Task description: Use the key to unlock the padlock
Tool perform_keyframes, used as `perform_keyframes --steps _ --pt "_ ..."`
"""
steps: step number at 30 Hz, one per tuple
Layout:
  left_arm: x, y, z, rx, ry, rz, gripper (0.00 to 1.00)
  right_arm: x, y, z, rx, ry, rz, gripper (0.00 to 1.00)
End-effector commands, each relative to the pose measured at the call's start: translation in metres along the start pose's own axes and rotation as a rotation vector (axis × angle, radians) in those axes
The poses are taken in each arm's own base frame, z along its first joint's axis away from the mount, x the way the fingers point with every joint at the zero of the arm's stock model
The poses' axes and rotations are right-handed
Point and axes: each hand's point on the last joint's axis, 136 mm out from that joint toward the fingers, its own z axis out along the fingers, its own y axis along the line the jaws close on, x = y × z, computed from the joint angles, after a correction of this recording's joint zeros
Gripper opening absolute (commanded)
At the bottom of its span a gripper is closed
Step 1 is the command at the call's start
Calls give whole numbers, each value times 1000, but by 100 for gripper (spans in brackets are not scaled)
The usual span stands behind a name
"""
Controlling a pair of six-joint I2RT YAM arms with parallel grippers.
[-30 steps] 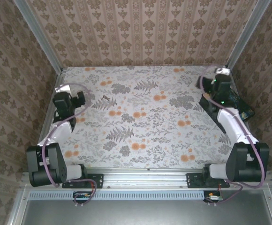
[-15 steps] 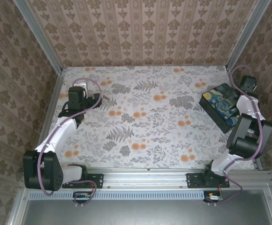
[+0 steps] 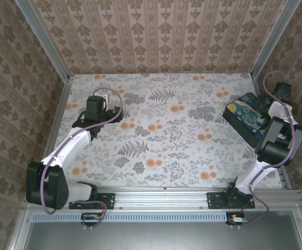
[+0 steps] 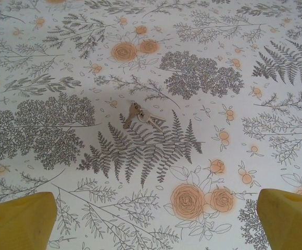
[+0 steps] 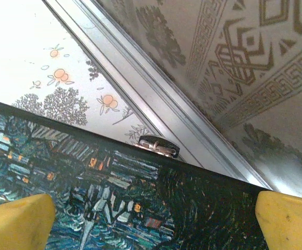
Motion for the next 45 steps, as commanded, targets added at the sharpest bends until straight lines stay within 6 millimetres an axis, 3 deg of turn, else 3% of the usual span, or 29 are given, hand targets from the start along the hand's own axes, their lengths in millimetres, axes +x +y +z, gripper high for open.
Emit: perform_keyframes --steps 1,5,9,14,18,23,25,28,31,34,39,45 --pt "-9 -6 2 2 -2 29 100 23 7 6 -66 118 -2 100" --pt "-12 -15 5 6 5 65 100 44 15 -1 -124 225 23 97" --pt "-14 -22 6 4 28 78 100 84 28 -12 -194 338 123 92" --pt "0 -35 6 24 120 7 100 125 47 -27 -184 364 230 90" --pt "19 -61 1 123 213 -66 99 152 104 -44 -274 369 244 90" --pt "46 -107 -10 262 312 -112 99 182 201 -79 -410 388 199 91" --pt "54 -123 -14 323 345 -148 98 183 233 -97 -465 378 155 91" --pt "63 -145 -18 419 383 -205 98 170 258 -121 -516 343 65 92" --pt "68 -162 -17 466 409 -210 97 155 256 -125 -492 299 -68 94" --pt "67 -170 -12 473 432 -210 97 157 252 -115 -464 302 -231 92" --pt "48 -198 4 560 452 -222 96 190 247 -94 -472 372 -360 90" --pt "32 -232 35 656 469 -293 90 229 252 -105 -559 430 -371 75"
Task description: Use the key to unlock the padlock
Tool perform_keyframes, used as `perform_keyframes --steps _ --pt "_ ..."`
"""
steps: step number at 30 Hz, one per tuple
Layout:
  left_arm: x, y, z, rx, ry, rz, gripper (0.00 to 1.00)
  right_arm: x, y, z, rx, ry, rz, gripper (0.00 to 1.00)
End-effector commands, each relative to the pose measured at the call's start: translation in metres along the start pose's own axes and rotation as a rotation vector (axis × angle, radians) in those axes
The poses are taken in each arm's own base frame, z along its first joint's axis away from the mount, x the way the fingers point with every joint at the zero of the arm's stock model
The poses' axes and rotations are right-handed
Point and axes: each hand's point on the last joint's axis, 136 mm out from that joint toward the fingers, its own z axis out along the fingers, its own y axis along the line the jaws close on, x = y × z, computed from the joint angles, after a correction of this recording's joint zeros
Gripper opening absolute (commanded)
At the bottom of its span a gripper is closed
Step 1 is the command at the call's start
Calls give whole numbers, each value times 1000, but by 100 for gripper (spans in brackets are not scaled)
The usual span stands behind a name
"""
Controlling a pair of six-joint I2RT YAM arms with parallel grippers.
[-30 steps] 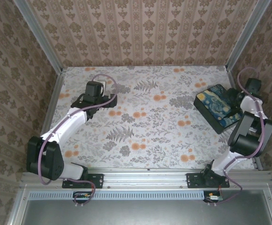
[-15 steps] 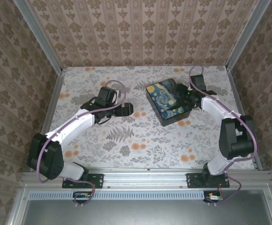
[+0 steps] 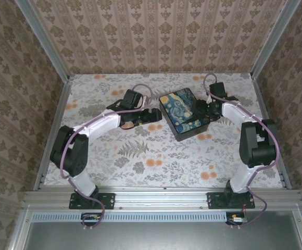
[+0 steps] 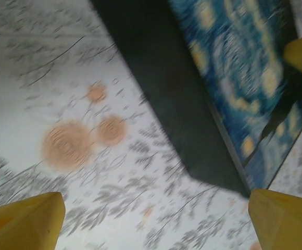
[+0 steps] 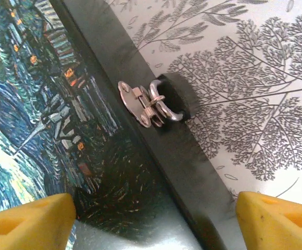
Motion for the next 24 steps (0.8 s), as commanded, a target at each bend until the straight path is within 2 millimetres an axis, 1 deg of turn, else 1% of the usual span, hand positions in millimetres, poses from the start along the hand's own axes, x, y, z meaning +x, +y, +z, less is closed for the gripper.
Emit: perform_keyframes --steps 1,3,6,10,12,14,16,17,19,21,23,24 --pt "-15 -23 17 110 6 -34 90 47 6 7 -25 119 -33 72" --pt "-25 -28 26 135 0 -41 89 63 16 7 -56 137 -8 68" --pt "-37 -32 40 149 4 -39 89 86 35 4 -98 142 34 70" --pt "-52 -28 55 132 8 -28 89 116 71 -4 -171 127 35 75" --pt "-60 -29 61 141 10 -18 89 129 90 -7 -207 126 15 77" --pt "-69 -34 69 167 12 -6 90 140 115 -10 -248 123 -21 78" --pt "-79 -42 76 218 10 3 90 145 143 -12 -300 117 -62 80" --pt "-85 -46 79 247 5 5 90 144 154 -12 -314 107 -67 80" --pt "-97 -43 79 245 -12 -7 89 138 172 -9 -338 82 -64 81" --pt "-111 -31 69 221 -47 -19 89 127 182 -7 -354 50 -37 81" --pt "-127 -14 45 178 -90 -19 89 118 192 -10 -379 33 -31 81" --pt "-131 -8 33 153 -105 -7 89 116 195 -13 -385 33 -35 82"
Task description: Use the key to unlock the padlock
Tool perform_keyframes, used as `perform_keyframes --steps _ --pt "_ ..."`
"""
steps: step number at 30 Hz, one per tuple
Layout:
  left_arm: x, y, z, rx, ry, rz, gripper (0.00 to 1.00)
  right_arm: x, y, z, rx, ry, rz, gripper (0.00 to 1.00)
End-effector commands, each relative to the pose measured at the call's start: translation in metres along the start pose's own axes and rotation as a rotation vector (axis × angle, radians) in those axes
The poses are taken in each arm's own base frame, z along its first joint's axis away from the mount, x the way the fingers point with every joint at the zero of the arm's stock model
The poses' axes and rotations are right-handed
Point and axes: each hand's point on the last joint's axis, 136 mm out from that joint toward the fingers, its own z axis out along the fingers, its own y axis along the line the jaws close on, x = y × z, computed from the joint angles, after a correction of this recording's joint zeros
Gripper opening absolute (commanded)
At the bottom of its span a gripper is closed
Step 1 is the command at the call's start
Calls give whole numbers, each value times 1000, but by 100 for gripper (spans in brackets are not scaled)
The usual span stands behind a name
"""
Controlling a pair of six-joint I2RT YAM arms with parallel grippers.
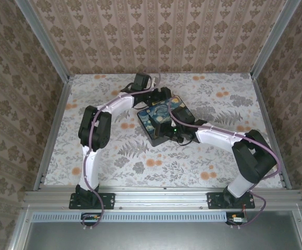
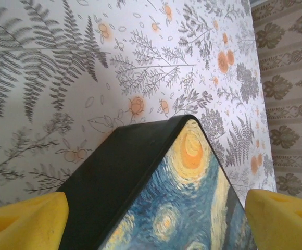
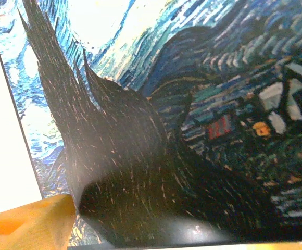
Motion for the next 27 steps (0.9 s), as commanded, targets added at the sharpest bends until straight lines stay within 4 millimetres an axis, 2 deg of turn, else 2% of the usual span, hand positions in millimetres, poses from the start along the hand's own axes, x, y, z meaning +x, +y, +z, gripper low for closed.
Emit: perform_keyframes --steps 1,4,6,10,13,16,18,22,27 --pt "-32 4 -56 -35 -54 37 89 -38 39 -10 -105 -110 -9 82" --pt "-47 17 -107 -122 -100 90 90 -35 44 -18 -99 -79 -53 83" --pt "-48 33 -138 -218 -121 98 90 -31 41 -24 -76 -59 -83 83" --pt "-25 101 -194 -539 -142 4 89 -23 31 -33 -26 -34 -124 83" --pt "-3 150 -217 -729 -145 -65 81 -22 26 -38 -1 -41 -144 81" --pt "9 179 -210 -743 -133 -152 65 -25 27 -42 16 -42 -170 78" --pt "8 189 -198 -733 -130 -172 58 -28 30 -43 23 -40 -186 78" --pt "-3 205 -182 -757 -139 -180 54 -31 35 -46 17 -42 -203 76" --pt "-16 219 -158 -740 -124 -170 52 -26 31 -45 15 -38 -197 76"
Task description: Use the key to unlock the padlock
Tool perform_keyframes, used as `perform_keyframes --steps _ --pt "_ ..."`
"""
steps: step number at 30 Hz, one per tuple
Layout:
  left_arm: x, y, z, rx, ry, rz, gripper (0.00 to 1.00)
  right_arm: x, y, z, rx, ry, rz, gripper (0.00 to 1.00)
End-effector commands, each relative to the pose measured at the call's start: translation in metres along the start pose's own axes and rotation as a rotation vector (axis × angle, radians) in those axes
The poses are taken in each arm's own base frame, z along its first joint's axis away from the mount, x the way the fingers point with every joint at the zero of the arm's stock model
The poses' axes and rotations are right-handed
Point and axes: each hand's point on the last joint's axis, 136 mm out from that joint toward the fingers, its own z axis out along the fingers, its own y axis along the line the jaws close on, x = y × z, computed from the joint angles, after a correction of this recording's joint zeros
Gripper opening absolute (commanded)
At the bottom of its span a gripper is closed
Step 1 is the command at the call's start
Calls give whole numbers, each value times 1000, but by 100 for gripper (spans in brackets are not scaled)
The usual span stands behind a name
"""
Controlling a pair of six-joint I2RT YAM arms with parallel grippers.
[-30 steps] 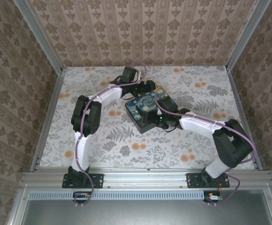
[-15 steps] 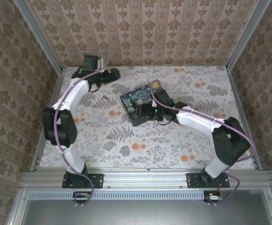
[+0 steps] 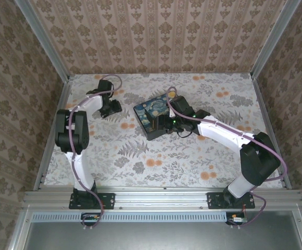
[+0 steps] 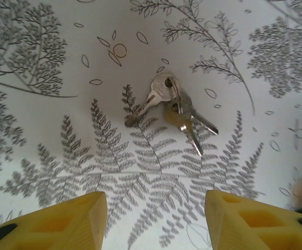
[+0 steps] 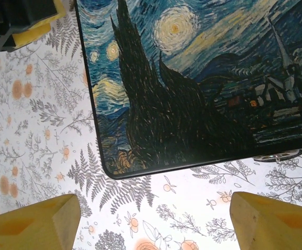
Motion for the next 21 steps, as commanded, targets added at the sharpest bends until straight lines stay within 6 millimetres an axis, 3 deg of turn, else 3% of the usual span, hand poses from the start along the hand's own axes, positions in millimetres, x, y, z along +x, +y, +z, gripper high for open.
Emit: perform_keyframes --steps 1,7,11,21 --pt "-29 -12 0 12 -71 4 51 2 -5 -6 18 2 -9 76" --pt "-39 -16 6 -74 -70 51 48 3 -2 -4 6 15 -20 75" --pt "-38 -13 5 -128 -19 43 38 0 1 -7 3 16 -34 75" --pt "-4 -9 12 -145 54 -146 25 -2 3 -12 1 5 -56 75"
